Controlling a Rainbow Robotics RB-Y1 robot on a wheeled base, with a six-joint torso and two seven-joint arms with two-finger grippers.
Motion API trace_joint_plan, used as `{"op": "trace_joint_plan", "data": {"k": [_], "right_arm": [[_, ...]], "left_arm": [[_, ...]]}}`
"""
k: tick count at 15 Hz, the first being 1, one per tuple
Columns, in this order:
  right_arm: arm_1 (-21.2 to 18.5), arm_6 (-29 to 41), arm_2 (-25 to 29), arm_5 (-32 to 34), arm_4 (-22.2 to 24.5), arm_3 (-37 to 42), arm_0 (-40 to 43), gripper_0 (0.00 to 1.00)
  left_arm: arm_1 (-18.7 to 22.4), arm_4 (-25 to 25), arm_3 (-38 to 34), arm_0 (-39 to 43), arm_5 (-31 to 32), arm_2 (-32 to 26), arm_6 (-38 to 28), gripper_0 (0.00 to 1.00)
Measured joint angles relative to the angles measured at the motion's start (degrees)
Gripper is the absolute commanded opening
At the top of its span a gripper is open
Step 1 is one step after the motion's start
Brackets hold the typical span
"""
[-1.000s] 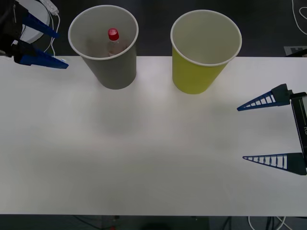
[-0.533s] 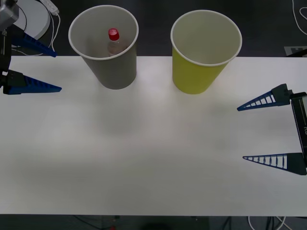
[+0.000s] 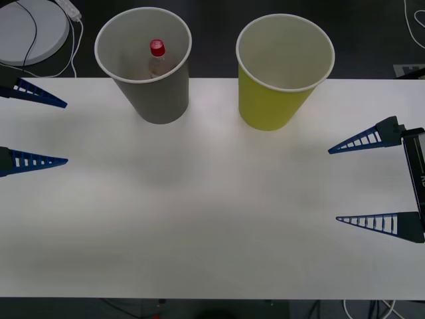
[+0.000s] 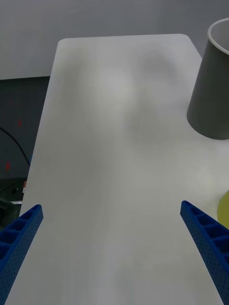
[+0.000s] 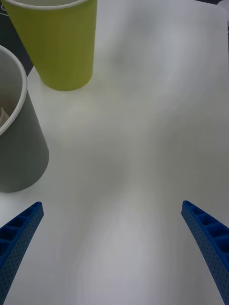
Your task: Put the can into the green bin and the plastic bottle into the gray bin
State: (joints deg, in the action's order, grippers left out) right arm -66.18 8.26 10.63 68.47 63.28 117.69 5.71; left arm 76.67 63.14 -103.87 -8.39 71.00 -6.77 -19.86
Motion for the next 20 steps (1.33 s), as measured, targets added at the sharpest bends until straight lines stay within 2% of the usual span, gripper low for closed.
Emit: {"op": "trace_joint_plan", "data": {"k": [6, 10, 14, 20], "right_arm": [[0.0, 0.0, 0.0, 0.0, 0.0, 0.0, 0.0, 1.0], [0.0, 0.0, 0.0, 0.0, 0.0, 0.0, 0.0, 1.0], [0.0, 0.0, 0.0, 0.0, 0.0, 0.0, 0.0, 1.0], [0.0, 0.0, 0.0, 0.0, 0.0, 0.0, 0.0, 1.0]], "left_arm": [[-2.4, -2.7, -2.5, 11.5, 0.0, -7.1, 8.5, 1.0], [-2.7, -5.2, -3.1, 17.0, 0.0, -9.5, 14.4, 1.0], [-2.7, -8.1, -1.5, 19.9, 2.5, -10.8, 18.9, 1.0], [-2.7, -10.0, -1.3, 23.2, 5.4, -13.4, 21.6, 1.0]]}}
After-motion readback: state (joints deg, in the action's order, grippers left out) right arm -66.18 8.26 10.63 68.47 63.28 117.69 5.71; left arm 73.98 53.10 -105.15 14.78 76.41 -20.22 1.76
